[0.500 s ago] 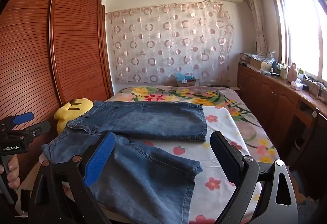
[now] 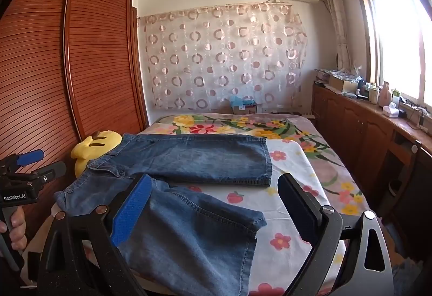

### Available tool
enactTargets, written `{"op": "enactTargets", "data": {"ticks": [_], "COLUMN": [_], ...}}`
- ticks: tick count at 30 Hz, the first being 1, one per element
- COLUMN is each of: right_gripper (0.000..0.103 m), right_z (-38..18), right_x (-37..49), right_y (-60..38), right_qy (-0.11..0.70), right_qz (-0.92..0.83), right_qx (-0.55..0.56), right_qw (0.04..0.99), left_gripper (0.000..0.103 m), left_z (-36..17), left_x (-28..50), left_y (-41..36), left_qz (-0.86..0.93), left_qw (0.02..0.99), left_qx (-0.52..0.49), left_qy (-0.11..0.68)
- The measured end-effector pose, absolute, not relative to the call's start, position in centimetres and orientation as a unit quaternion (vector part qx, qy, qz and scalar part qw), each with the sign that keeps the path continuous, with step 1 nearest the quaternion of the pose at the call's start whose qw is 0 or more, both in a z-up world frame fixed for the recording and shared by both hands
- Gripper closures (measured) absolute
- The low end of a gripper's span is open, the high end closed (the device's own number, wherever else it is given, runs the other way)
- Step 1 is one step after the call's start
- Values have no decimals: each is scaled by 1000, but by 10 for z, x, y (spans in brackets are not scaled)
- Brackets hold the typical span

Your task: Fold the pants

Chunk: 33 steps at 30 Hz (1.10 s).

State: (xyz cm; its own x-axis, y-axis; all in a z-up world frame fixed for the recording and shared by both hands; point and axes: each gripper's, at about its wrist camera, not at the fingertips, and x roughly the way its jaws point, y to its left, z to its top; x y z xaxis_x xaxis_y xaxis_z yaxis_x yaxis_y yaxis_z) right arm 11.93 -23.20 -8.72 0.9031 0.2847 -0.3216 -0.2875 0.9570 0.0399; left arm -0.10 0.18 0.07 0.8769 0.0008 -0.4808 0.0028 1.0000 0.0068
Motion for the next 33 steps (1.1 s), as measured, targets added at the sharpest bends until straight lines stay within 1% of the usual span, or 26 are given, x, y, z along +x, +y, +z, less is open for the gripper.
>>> {"op": "enactTargets", "data": {"ticks": [4, 33], "right_gripper": [8, 8], "right_z": [-94, -93], "right_x": [122, 120], "right_y": [-225, -226], "right_qy": [163, 160], "right_qz": [142, 140], "right_qx": [-4, 0], "right_qw": [976, 977], "left_gripper": [0, 0], "left_z": [0, 9], "left_x": [0, -3], "left_y": [0, -1], "left_qz": [0, -1], "left_qw": [969, 969], "left_qx": [4, 5], "left_qy": [249, 245]}}
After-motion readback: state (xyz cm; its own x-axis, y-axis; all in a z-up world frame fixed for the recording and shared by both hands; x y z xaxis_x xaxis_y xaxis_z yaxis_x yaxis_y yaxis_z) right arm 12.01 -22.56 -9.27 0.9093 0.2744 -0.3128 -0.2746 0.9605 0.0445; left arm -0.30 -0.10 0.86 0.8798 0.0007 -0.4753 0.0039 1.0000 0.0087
